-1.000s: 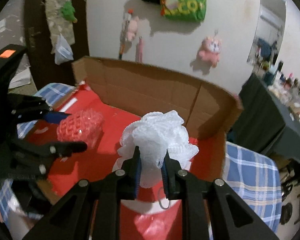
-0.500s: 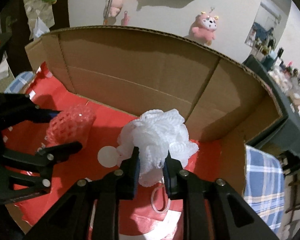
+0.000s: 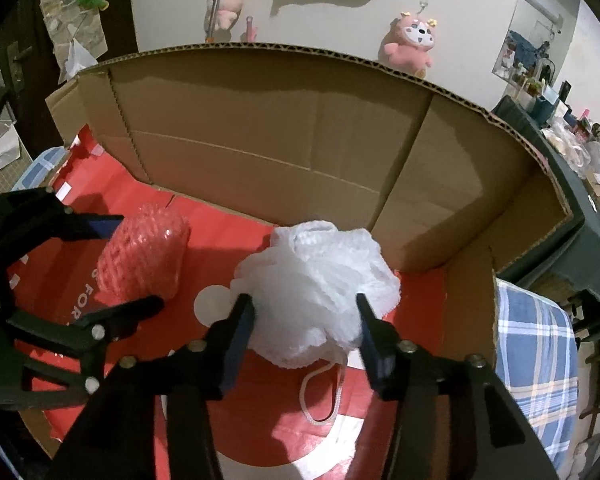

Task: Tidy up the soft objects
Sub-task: 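Open the left tool releasing the mesh ball while the right tool releases the loofah in the box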

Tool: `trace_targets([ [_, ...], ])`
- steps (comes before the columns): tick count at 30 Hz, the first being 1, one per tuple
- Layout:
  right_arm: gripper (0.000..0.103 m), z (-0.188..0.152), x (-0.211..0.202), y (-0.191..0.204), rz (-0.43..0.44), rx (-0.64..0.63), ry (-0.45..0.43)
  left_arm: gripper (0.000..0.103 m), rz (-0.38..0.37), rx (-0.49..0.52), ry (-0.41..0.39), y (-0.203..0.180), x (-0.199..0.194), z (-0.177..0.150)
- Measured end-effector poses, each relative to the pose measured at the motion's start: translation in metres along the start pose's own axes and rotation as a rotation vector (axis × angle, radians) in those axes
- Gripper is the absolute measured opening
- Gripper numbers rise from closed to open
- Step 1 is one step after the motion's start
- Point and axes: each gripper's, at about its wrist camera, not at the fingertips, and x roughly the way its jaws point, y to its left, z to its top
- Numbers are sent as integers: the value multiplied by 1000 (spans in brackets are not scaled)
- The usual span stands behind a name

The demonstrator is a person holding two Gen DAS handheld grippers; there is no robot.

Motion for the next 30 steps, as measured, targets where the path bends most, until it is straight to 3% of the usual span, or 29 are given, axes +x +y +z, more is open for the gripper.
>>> trace_targets([
  [10, 79, -2, -13, -2, -6, 28, -18, 71, -2, -14, -23, 1, -14, -3],
  [15, 84, -4, -41, 0, -8, 43, -56, 75, -27, -55, -63, 10, -37, -13],
  [21, 93, -16, -93, 8, -18, 44, -138, 89, -45, -98, -183, 9, -92, -26],
  [25, 101, -30, -134, 11, -28, 45, -211, 93, -47, -118, -269, 4, -129, -36],
  [30, 103, -58, -187, 18, -23, 59, -309, 98, -24, -139, -376, -6, -177, -63],
])
